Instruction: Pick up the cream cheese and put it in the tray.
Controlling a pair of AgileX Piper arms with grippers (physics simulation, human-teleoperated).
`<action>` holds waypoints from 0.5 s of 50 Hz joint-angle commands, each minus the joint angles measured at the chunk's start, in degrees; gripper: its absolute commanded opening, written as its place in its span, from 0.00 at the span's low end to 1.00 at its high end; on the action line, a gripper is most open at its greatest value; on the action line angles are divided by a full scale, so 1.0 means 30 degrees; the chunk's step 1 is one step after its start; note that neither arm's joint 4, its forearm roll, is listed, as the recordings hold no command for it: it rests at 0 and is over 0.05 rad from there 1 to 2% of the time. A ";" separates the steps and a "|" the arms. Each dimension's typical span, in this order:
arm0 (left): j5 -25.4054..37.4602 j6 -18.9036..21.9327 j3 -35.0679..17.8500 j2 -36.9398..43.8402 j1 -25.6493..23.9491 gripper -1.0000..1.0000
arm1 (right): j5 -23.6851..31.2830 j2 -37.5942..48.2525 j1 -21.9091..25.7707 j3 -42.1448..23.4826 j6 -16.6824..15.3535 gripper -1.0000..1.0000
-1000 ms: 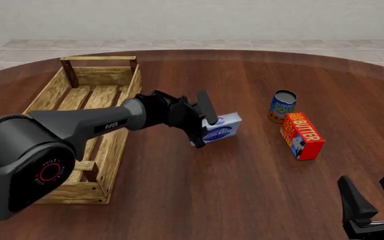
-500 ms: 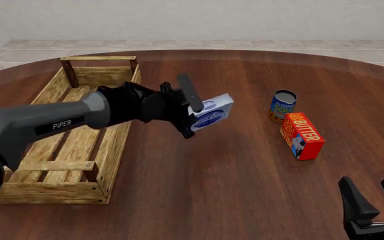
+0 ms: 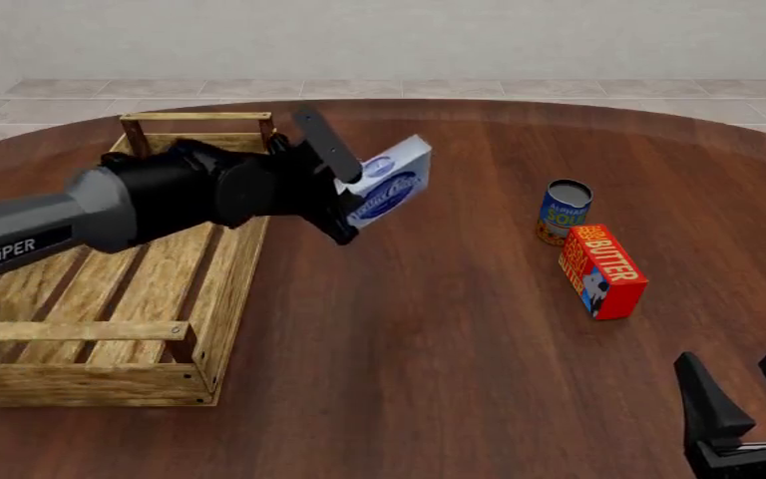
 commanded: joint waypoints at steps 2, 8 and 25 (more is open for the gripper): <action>0.0616 -0.1060 -0.0089 -0.1408 0.1042 0.00 | -0.0141 0.0154 -0.0020 0.0001 -0.0050 1.00; 0.1077 -0.1895 -0.0264 -0.1877 0.1376 0.00 | 0.0010 0.0005 -0.0007 -0.0001 -0.0061 1.00; 0.0862 -0.3043 0.0824 -0.3006 0.3768 0.00 | -0.0215 0.0248 -0.0024 0.0003 -0.0067 1.00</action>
